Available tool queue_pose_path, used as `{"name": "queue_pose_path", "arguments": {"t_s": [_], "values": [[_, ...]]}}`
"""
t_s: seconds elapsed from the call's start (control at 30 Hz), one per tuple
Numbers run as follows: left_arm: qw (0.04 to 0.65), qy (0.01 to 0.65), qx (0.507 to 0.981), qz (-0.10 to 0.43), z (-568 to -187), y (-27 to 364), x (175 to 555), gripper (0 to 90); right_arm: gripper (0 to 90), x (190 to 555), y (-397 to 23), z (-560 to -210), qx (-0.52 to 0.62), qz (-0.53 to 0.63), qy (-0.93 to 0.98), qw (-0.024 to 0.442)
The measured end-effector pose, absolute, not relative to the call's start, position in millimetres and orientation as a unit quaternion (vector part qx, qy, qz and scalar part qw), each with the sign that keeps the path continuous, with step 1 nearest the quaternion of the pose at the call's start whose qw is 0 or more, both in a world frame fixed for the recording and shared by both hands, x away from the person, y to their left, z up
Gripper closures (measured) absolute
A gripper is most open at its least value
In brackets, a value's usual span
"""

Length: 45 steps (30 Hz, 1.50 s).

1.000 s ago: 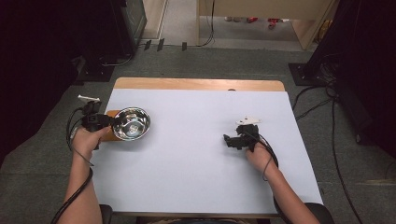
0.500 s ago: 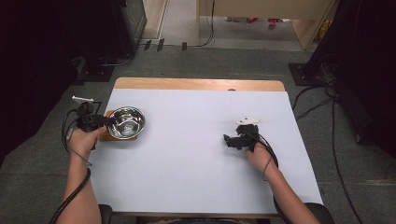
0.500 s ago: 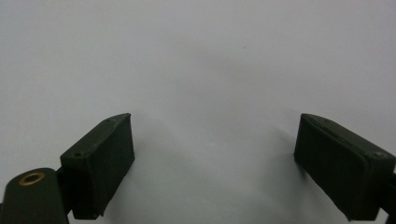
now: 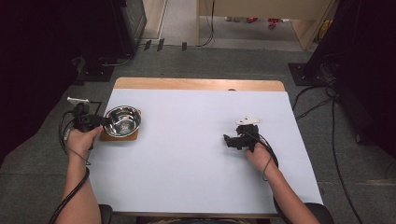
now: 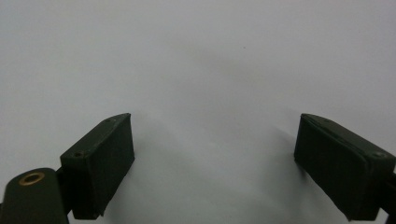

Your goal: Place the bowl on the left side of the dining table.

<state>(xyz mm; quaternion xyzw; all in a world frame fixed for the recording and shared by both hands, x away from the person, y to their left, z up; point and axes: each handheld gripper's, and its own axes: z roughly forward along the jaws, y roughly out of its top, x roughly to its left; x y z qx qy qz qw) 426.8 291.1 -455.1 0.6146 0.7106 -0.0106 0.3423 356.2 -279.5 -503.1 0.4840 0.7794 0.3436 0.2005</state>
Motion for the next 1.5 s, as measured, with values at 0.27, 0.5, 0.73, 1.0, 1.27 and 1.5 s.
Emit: {"name": "queue_pose_path", "arguments": {"t_s": [0.27, 0.5, 0.73, 1.0, 1.27, 1.5], "values": [[0.345, 0.715, 0.608, -0.002, -459.5, 294.9, 427.0, 83.4, 11.7, 356.1, -279.3, -503.1, 0.485, 0.344, 0.779, 0.2], [0.347, 0.715, 0.606, 0.008, -460.4, 295.7, 427.0, 83.0, 11.7, 356.2, -279.5, -503.1, 0.484, 0.344, 0.779, 0.201], [0.349, 0.717, 0.603, 0.011, -460.5, 297.2, 426.8, 82.6, 11.7, 356.2, -279.6, -503.1, 0.484, 0.344, 0.78, 0.201], [0.354, 0.719, 0.598, 0.005, -461.4, 299.2, 426.7, 76.6, 11.7, 356.2, -279.6, -503.1, 0.484, 0.343, 0.78, 0.201], [0.356, 0.714, 0.603, 0.013, -459.3, 298.8, 426.1, 63.4, 11.7, 356.1, -279.4, -503.1, 0.484, 0.344, 0.779, 0.201], [0.358, 0.705, 0.612, 0.032, -457.1, 298.9, 424.7, 53.0, 11.7, 356.1, -279.4, -503.1, 0.485, 0.344, 0.779, 0.2]]}}
